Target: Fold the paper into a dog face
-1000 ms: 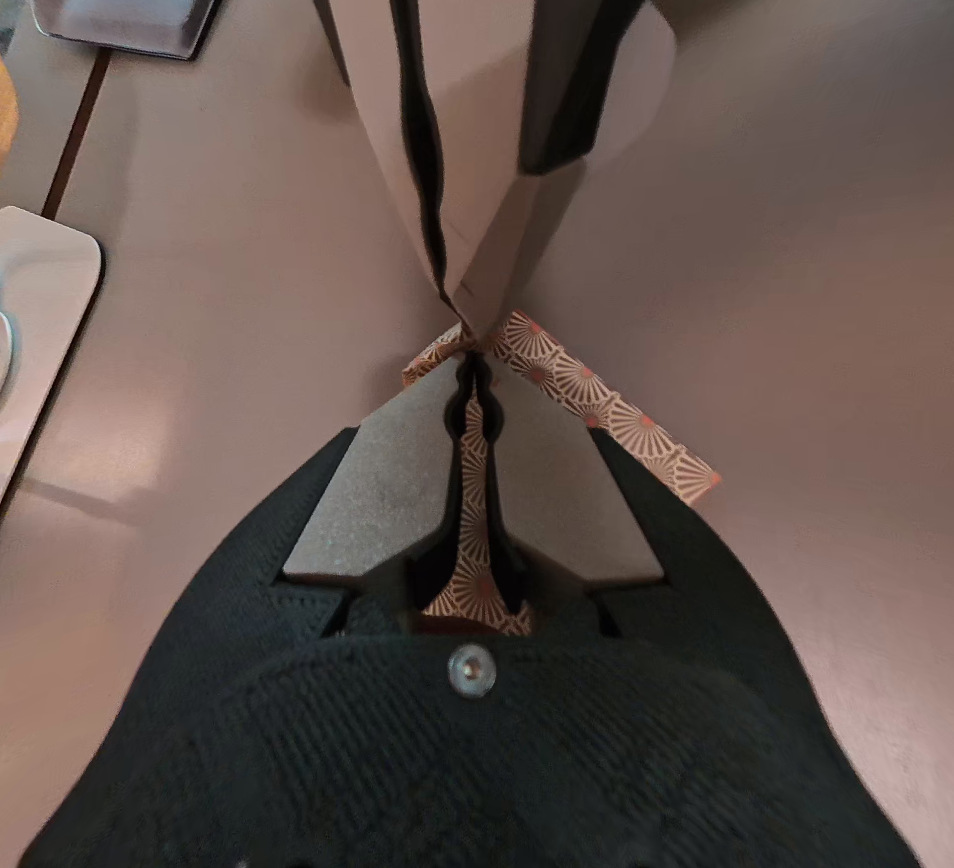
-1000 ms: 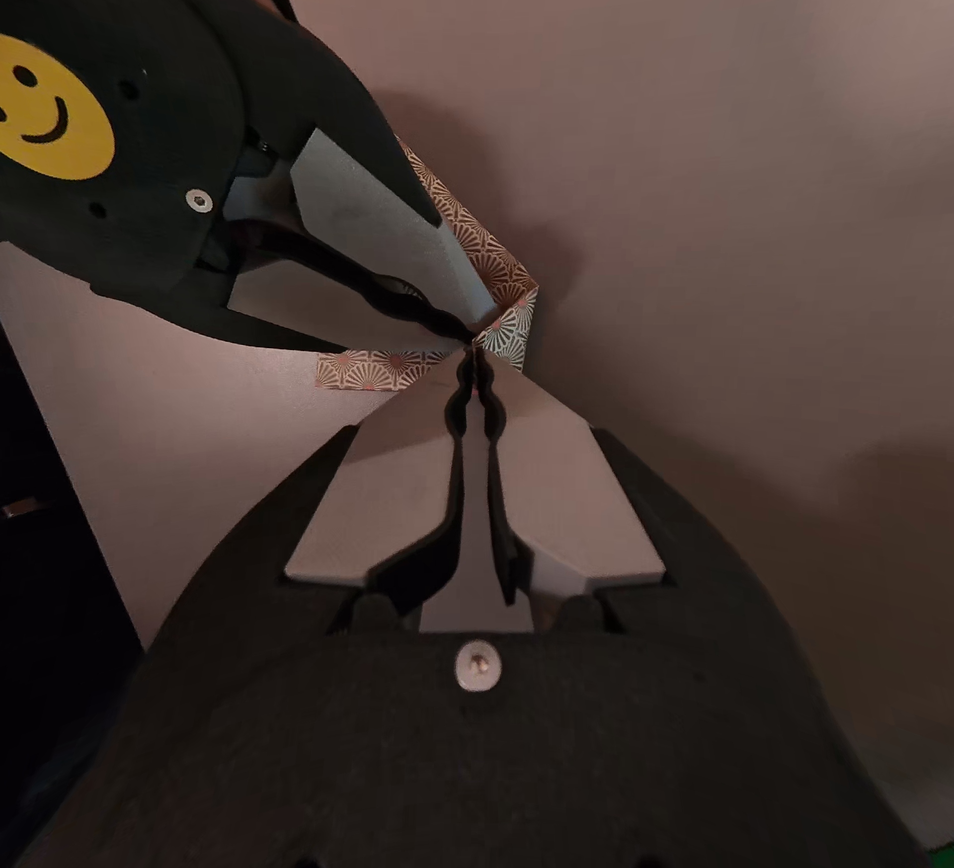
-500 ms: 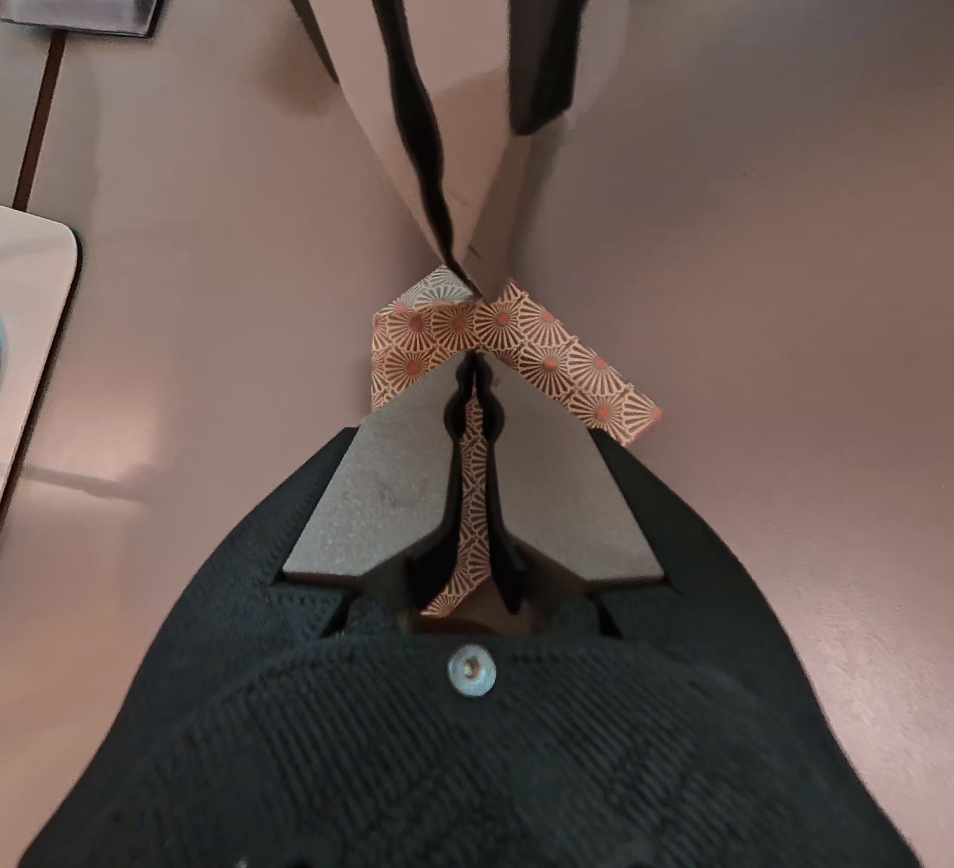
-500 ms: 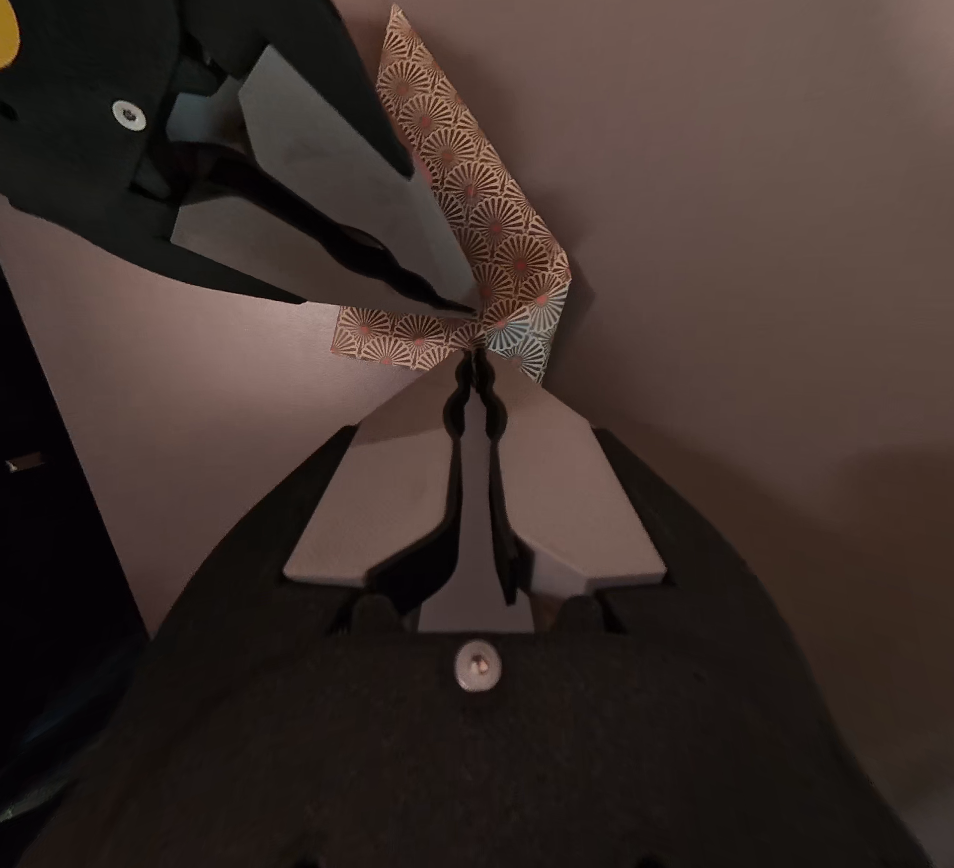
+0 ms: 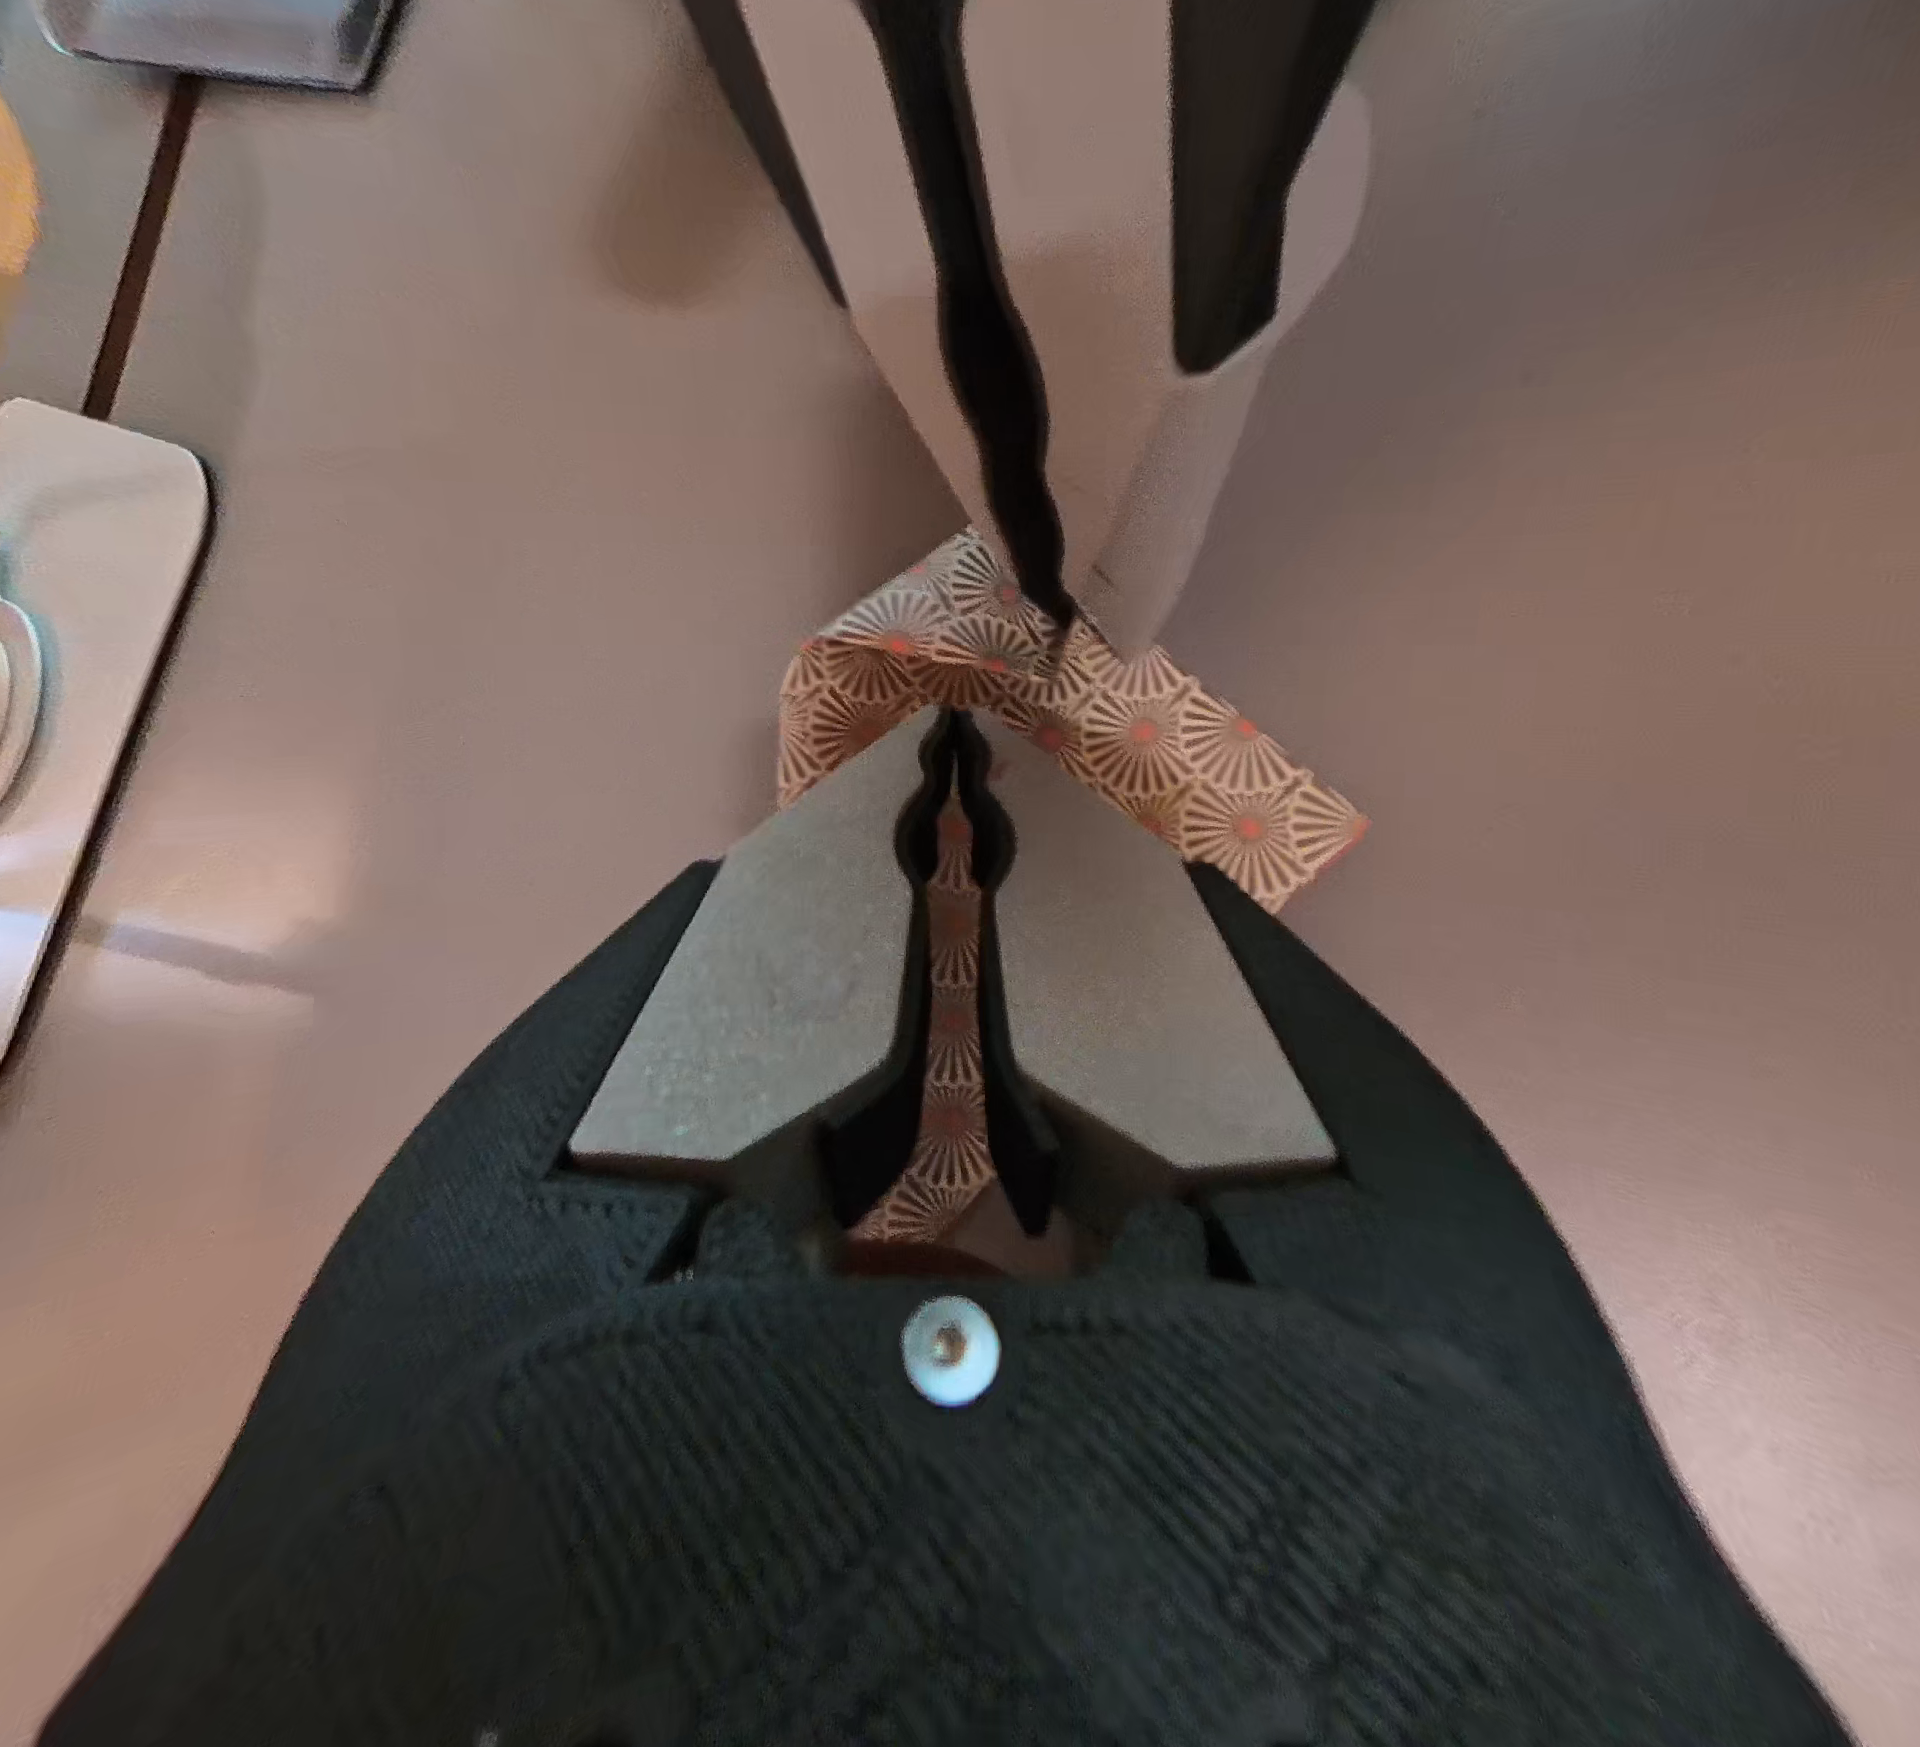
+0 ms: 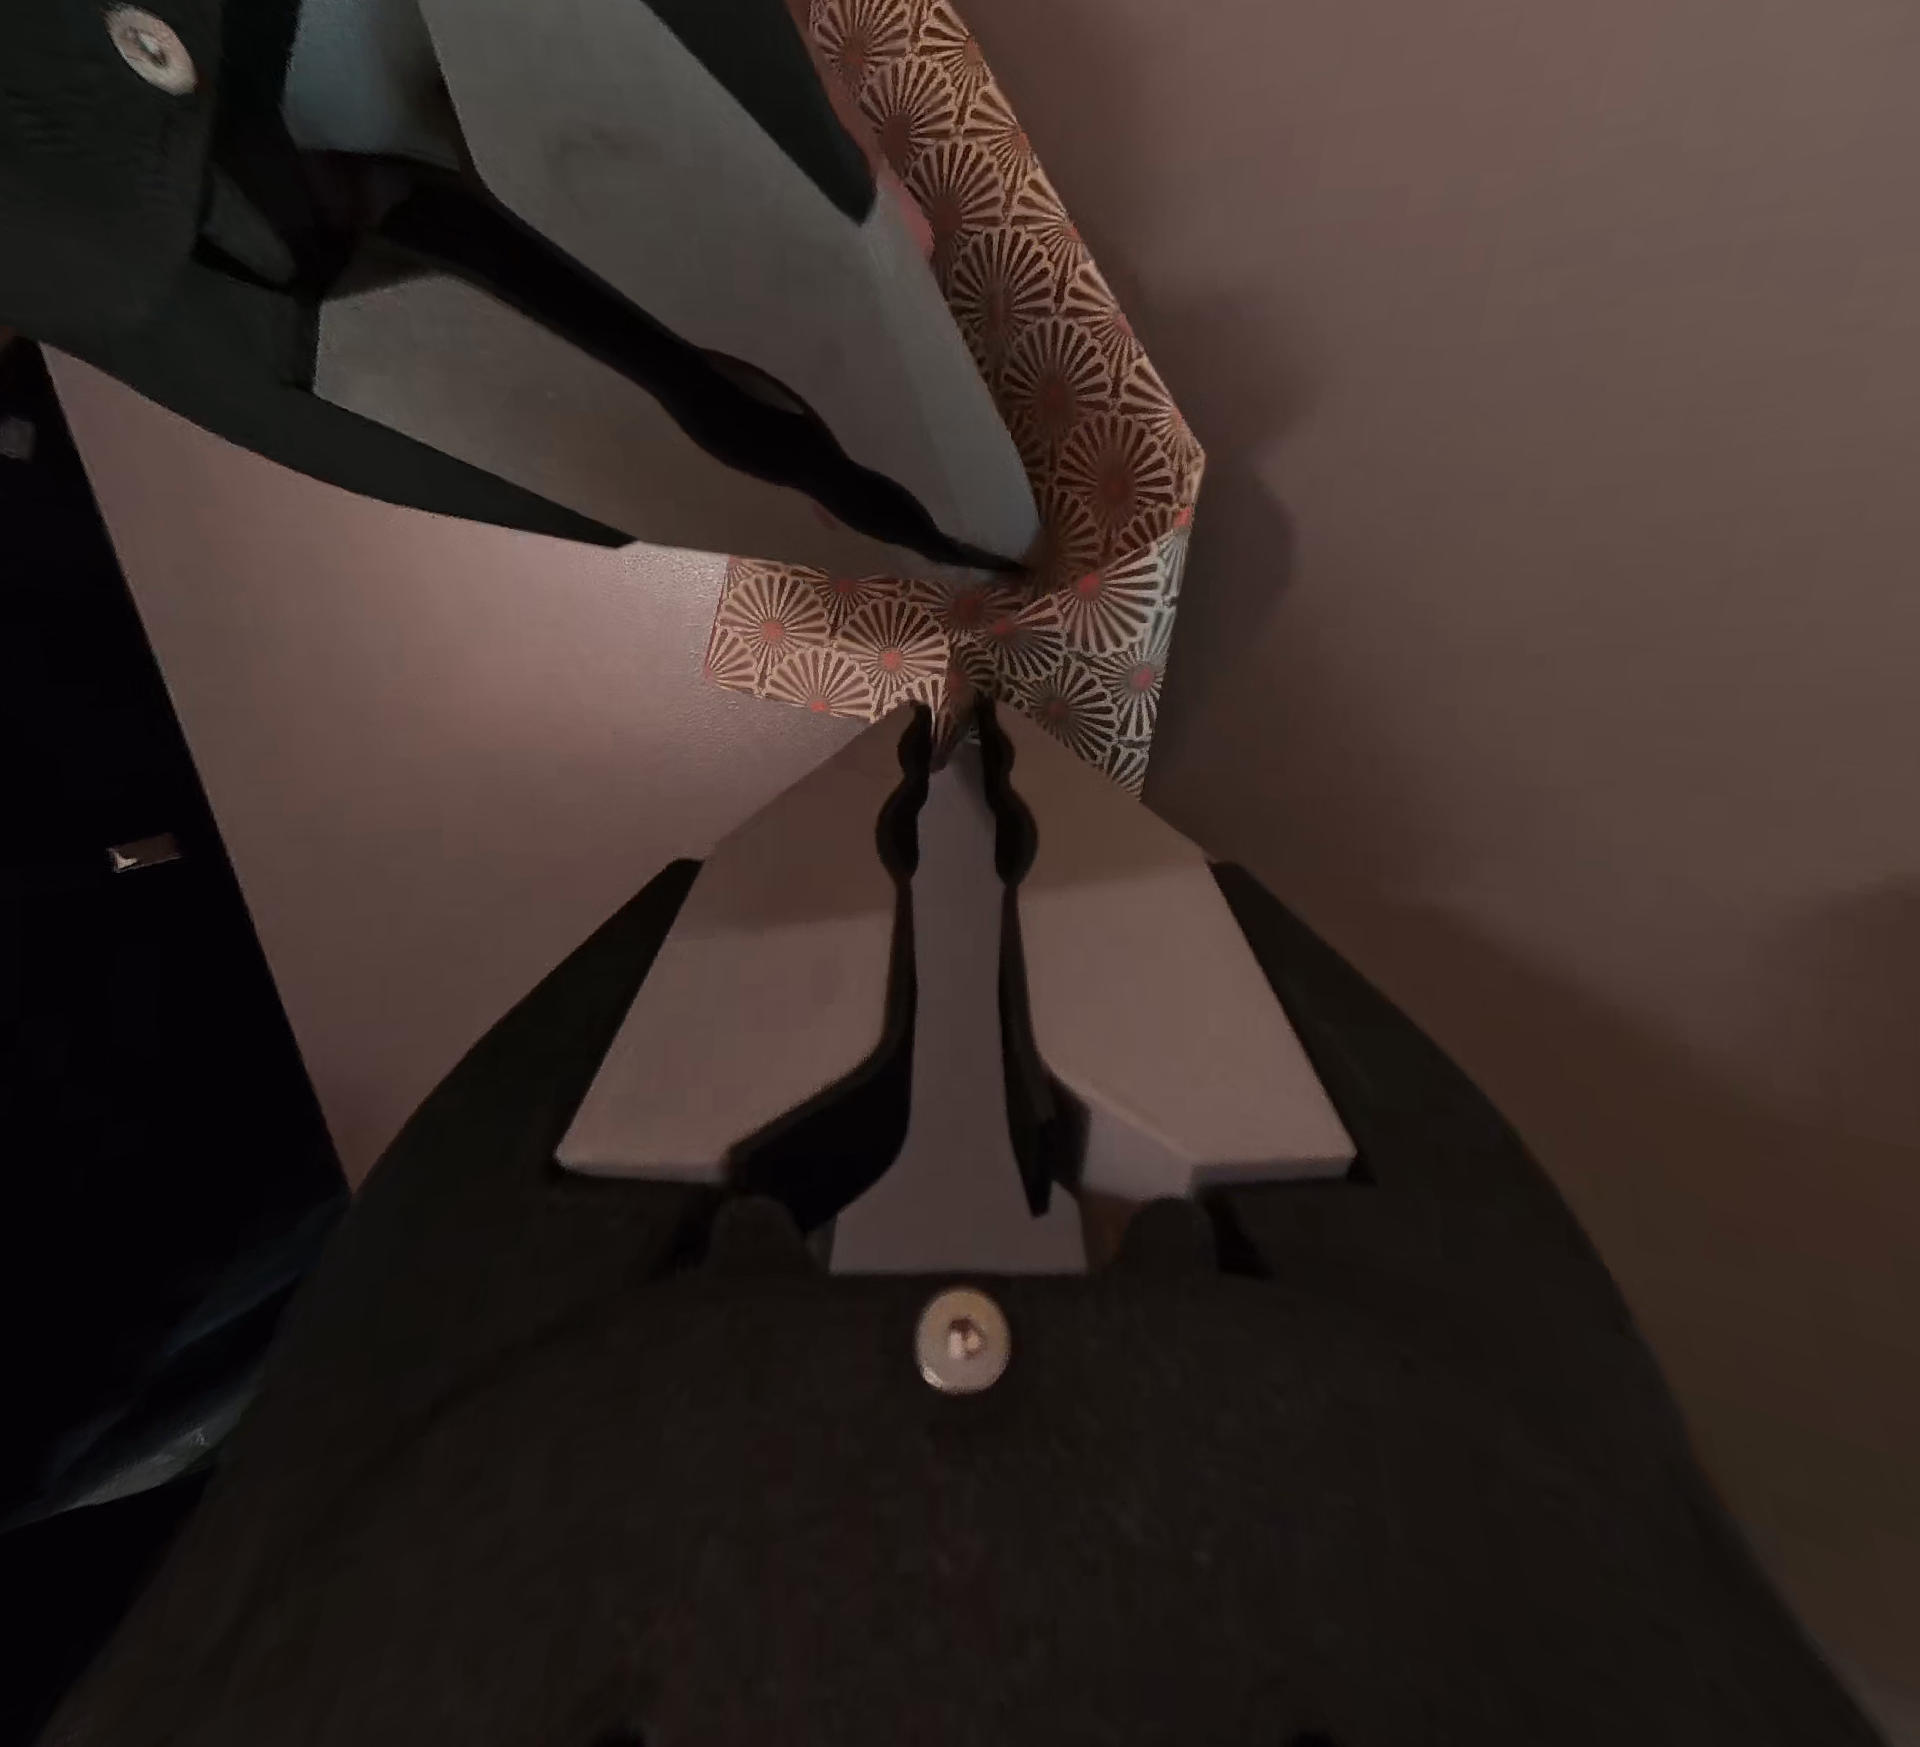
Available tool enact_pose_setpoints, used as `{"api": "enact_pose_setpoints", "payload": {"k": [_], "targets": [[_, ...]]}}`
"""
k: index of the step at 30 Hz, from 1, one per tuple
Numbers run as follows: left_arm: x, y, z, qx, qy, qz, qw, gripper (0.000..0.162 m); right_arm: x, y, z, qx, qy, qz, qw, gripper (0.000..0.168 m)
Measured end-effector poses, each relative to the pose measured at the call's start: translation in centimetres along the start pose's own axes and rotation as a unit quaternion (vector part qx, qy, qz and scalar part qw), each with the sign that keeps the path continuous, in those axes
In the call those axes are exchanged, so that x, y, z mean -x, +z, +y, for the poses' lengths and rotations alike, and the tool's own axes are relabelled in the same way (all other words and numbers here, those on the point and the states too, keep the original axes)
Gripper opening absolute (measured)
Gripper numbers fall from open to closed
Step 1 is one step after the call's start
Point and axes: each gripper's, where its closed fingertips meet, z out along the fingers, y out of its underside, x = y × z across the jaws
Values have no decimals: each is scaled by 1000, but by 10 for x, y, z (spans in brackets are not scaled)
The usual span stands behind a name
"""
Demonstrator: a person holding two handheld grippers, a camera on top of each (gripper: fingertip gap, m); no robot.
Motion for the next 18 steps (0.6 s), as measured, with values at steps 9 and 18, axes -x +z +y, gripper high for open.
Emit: {"api": "enact_pose_setpoints", "payload": {"k": [9, 18], "targets": [[13, 8, -29, -47, -59, -1, 997, 0, -3, 0, 1, 5, -12, 17, 1000, 0], [2, 23, -13, -18, -46, 19, 999, 0, 1, -1, 2, 3, -14, 0, 1000, 2]]}}
